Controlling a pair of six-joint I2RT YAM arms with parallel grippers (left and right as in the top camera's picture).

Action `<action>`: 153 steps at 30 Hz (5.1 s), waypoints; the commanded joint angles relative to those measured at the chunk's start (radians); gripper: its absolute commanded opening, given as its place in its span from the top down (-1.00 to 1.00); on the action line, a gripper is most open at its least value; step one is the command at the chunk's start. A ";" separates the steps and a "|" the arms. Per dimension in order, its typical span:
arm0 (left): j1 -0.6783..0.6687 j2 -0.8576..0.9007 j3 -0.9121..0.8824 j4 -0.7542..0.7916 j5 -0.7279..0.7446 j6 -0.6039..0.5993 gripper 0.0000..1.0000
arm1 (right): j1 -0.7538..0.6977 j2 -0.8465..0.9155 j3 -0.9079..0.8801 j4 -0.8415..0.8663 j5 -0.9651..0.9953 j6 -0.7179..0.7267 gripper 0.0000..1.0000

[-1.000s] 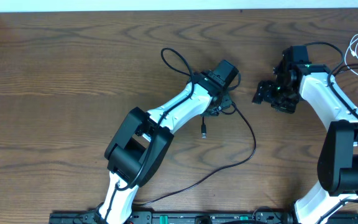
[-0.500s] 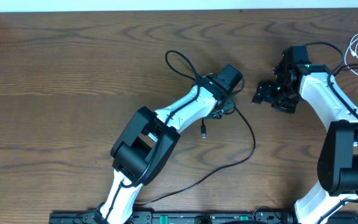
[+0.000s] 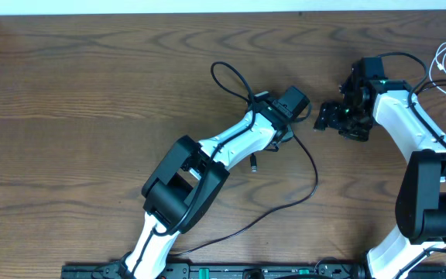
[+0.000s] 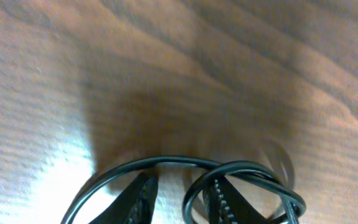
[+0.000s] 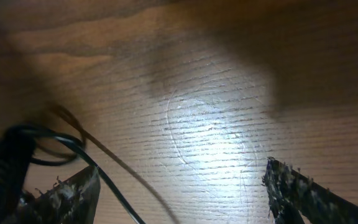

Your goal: Untangle cables

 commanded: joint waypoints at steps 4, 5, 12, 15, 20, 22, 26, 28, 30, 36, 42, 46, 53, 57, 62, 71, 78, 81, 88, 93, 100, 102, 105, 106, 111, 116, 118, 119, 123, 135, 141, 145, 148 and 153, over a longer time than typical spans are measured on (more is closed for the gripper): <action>0.011 0.079 -0.019 0.016 -0.080 0.014 0.81 | -0.003 0.010 -0.005 -0.009 -0.010 -0.034 -0.62; 0.009 0.080 -0.019 0.015 -0.080 0.015 0.85 | -0.003 0.010 -0.005 -0.009 -0.010 -0.037 -0.62; 0.011 0.022 -0.017 -0.020 -0.063 0.233 0.86 | -0.005 0.005 -0.001 0.009 -0.171 -0.171 -0.54; 0.027 -0.069 -0.009 -0.063 0.046 0.387 0.85 | -0.008 -0.019 0.013 0.009 -0.390 -0.320 -0.49; 0.047 -0.249 -0.009 -0.105 0.162 0.529 0.86 | -0.002 -0.094 0.039 0.010 -0.534 -0.396 -0.44; 0.061 -0.332 -0.010 -0.105 0.252 0.562 0.85 | 0.000 -0.142 0.049 0.013 -0.566 -0.396 -0.45; 0.090 -0.389 -0.010 -0.138 0.337 0.564 0.85 | 0.010 -0.188 0.049 0.012 -0.662 -0.395 -0.35; 0.095 -0.388 -0.010 -0.160 0.335 0.565 0.85 | 0.022 -0.195 0.049 0.010 -0.663 -0.395 -0.33; 0.096 -0.388 -0.010 -0.176 0.335 0.565 0.85 | 0.042 -0.198 0.049 0.010 -0.659 -0.394 -0.31; 0.096 -0.388 -0.010 -0.179 0.332 0.565 0.85 | 0.122 -0.197 0.048 0.013 -0.387 -0.183 -0.29; 0.096 -0.390 -0.010 -0.179 0.333 0.540 0.85 | 0.171 -0.179 0.010 0.039 -0.158 0.101 -0.30; 0.095 -0.390 -0.010 -0.175 0.341 0.482 0.85 | 0.169 -0.151 -0.029 0.086 -0.111 0.184 -0.29; 0.097 -0.390 -0.010 -0.144 0.391 0.435 0.85 | 0.163 -0.137 -0.034 0.195 -0.265 0.119 -0.37; 0.106 -0.390 -0.010 -0.154 0.393 0.436 0.85 | 0.118 -0.151 -0.029 0.234 -0.467 -0.029 -0.41; 0.129 -0.390 -0.010 -0.161 0.460 0.480 0.85 | 0.045 -0.167 -0.028 0.194 -0.652 -0.221 -0.40; 0.196 -0.390 -0.010 -0.154 0.588 0.478 0.85 | 0.062 -0.166 -0.030 0.108 -0.631 -0.299 -0.37; 0.194 -0.390 -0.010 -0.129 0.703 0.457 0.85 | 0.164 -0.166 -0.031 0.230 -0.399 -0.033 -0.40; 0.196 -0.390 -0.010 -0.126 0.704 0.453 0.85 | 0.184 -0.166 -0.031 0.223 -0.217 0.136 -0.38; 0.262 -0.390 -0.010 -0.064 0.906 0.420 0.85 | 0.160 -0.166 -0.047 0.156 -0.101 0.166 -0.35; 0.319 -0.390 -0.010 -0.063 0.912 0.410 0.85 | 0.129 -0.166 -0.080 0.113 -0.063 0.161 -0.32; 0.358 -0.390 -0.010 -0.062 0.912 0.411 0.85 | 0.066 -0.166 -0.098 0.062 -0.051 0.094 -0.25; 0.362 -0.390 -0.010 -0.062 0.908 0.418 0.85 | 0.055 -0.166 -0.098 0.063 -0.064 0.064 -0.25; 0.360 -0.389 -0.010 -0.068 0.888 0.460 0.85 | 0.052 -0.166 -0.098 0.079 -0.111 0.005 -0.25; 0.356 -0.389 -0.010 -0.080 0.855 0.459 0.85 | 0.052 -0.166 -0.098 0.086 -0.127 -0.004 -0.26; 0.322 -0.387 -0.014 -0.133 0.634 0.460 0.85 | 0.053 -0.165 -0.098 0.125 -0.168 -0.010 -0.26; 0.311 -0.382 -0.016 -0.137 0.476 0.460 0.85 | 0.053 -0.165 -0.125 0.114 -0.173 -0.015 -0.19; 0.320 -0.379 -0.016 -0.137 0.447 0.472 0.85 | 0.053 -0.165 -0.152 0.114 -0.206 -0.051 -0.17; 0.325 -0.378 -0.016 -0.133 0.446 0.488 0.85 | 0.053 -0.165 -0.165 0.114 -0.225 -0.074 -0.16; 0.334 -0.378 -0.016 -0.117 0.446 0.587 0.85 | 0.054 -0.165 -0.237 0.117 -0.245 -0.129 -0.11; 0.332 -0.376 -0.016 -0.090 0.446 0.670 0.85 | 0.072 -0.165 -0.430 0.355 -0.241 -0.146 0.20; 0.330 -0.373 -0.016 -0.089 0.446 0.670 0.85 | 0.098 -0.165 -0.455 0.410 -0.237 -0.145 0.63; 0.328 -0.373 -0.016 -0.092 0.447 0.669 0.85 | 0.098 -0.166 -0.455 0.434 -0.263 -0.146 0.98; 0.326 -0.373 -0.016 -0.110 0.473 0.669 0.85 | 0.096 -0.182 -0.443 0.451 -0.365 -0.179 0.98; 0.325 -0.373 -0.016 -0.146 0.631 0.669 0.85 | 0.096 -0.272 -0.408 0.447 -0.458 -0.195 0.98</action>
